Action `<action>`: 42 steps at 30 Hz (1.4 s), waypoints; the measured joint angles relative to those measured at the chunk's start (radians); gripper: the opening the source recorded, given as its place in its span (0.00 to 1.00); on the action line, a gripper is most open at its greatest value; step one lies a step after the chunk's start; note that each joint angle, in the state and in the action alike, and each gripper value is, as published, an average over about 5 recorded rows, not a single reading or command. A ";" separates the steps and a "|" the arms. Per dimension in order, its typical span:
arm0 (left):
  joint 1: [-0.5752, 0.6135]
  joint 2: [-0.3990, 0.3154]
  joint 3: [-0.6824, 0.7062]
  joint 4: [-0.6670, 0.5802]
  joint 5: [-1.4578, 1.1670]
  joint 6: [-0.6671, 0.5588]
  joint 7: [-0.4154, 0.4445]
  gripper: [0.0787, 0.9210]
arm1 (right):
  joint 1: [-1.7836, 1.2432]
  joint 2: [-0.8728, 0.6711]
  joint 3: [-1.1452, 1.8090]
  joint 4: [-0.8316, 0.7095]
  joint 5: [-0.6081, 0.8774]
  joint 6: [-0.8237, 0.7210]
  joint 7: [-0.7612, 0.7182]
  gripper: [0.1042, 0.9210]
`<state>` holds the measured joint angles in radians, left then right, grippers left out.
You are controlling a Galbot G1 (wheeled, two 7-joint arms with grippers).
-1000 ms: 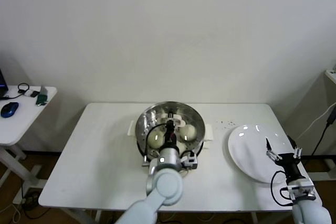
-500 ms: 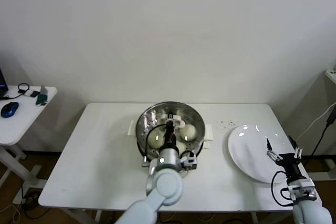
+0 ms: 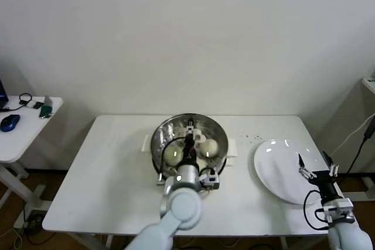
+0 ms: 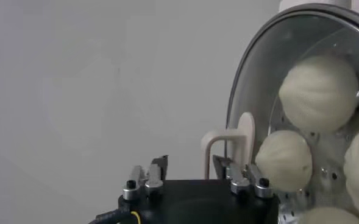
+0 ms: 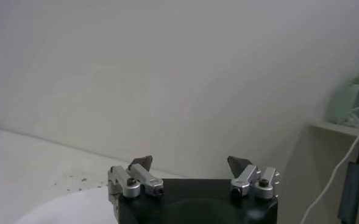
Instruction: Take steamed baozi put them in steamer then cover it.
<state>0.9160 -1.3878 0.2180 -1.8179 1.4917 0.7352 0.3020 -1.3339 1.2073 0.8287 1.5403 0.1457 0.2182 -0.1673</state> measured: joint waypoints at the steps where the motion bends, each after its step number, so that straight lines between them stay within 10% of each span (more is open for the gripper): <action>1: 0.002 0.005 -0.001 -0.007 -0.004 0.000 0.000 0.64 | 0.001 0.000 0.000 -0.001 0.001 -0.002 0.000 0.88; 9: 0.018 0.055 0.000 -0.082 -0.044 0.001 0.000 0.87 | 0.011 -0.004 -0.005 -0.007 0.000 -0.014 -0.002 0.88; 26: 0.146 0.191 -0.068 -0.280 -0.203 0.001 -0.064 0.88 | 0.036 -0.023 -0.029 -0.007 -0.007 -0.035 -0.005 0.88; 42: 0.361 0.239 -0.444 -0.335 -0.917 -0.007 -0.414 0.88 | 0.000 -0.008 -0.067 0.035 0.022 -0.042 -0.018 0.88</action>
<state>1.2772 -1.1484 -0.2263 -2.1525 0.5752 0.7283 -0.1116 -1.3336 1.1995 0.7622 1.5754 0.1674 0.1758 -0.1850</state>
